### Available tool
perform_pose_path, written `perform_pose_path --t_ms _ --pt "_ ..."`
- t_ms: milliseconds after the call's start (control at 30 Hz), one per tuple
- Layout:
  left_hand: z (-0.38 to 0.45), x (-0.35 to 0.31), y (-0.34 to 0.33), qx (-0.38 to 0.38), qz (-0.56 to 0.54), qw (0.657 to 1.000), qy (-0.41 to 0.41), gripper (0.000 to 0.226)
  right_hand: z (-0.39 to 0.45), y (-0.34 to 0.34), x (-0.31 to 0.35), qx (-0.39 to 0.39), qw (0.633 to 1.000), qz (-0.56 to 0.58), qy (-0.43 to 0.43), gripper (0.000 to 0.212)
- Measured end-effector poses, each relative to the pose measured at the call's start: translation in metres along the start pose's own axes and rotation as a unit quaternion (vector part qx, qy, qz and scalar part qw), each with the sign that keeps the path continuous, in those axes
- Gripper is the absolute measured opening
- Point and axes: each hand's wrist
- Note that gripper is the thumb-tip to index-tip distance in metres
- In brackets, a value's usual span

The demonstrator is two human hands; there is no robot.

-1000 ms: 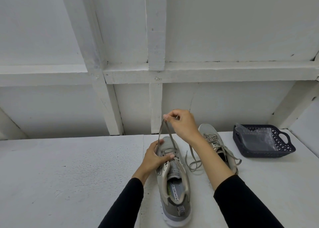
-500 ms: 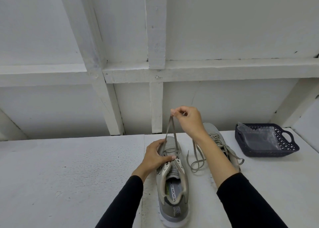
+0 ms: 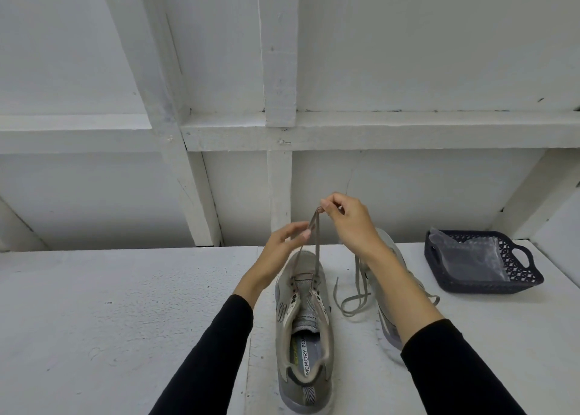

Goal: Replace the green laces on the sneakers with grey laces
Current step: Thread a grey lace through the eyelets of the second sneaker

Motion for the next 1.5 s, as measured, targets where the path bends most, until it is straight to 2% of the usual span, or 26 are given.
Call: perform_pose_path --t_ms 267,500,633,900,1033,1133,1200,1333,1400,1500 --pt "0.016 -0.022 -0.007 0.048 -0.006 0.999 0.004 0.035 0.000 0.001 -0.003 0.007 0.999 -0.032 0.009 0.028" --pt "0.014 -0.020 0.002 0.054 0.004 0.998 -0.012 0.024 0.000 -0.006 -0.011 -0.019 0.996 -0.090 0.015 0.025" --pt "0.014 -0.021 0.010 0.037 0.042 0.998 -0.023 0.025 -0.006 -0.017 -0.022 -0.037 0.997 -0.065 0.005 0.021" --pt "0.017 -0.027 0.015 0.079 0.040 0.996 0.013 0.035 -0.015 -0.026 -0.035 -0.071 0.997 -0.029 -0.021 0.015" --pt "0.016 -0.022 0.015 0.069 0.019 0.997 0.001 0.031 -0.027 -0.031 -0.043 -0.136 0.986 -0.092 -0.041 0.004" --pt "0.017 -0.018 0.015 0.028 0.003 1.000 -0.003 0.031 -0.047 -0.041 -0.052 -0.180 0.978 -0.092 -0.059 0.011" --pt "0.016 -0.017 0.014 0.001 0.008 1.000 -0.008 0.030 -0.055 -0.048 -0.061 -0.150 0.983 -0.058 -0.085 0.015" --pt "0.013 -0.017 0.014 -0.022 0.030 0.999 -0.024 0.027 -0.062 -0.066 -0.075 0.024 0.990 -0.045 -0.133 0.012" --pt "0.012 -0.018 0.014 -0.029 0.042 0.998 -0.026 0.026 -0.064 -0.072 -0.079 0.028 0.988 -0.061 -0.136 0.020" --pt "0.010 -0.018 0.013 -0.039 0.050 0.997 -0.033 0.025 -0.065 -0.075 -0.076 -0.006 0.990 -0.064 -0.124 0.014"
Point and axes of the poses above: each hand's wrist, its own z-axis towards the middle knuckle, its own y-axis out of the back of the hand, x = y × z, and after that the axes turned 4 degrees about -z, right-handed
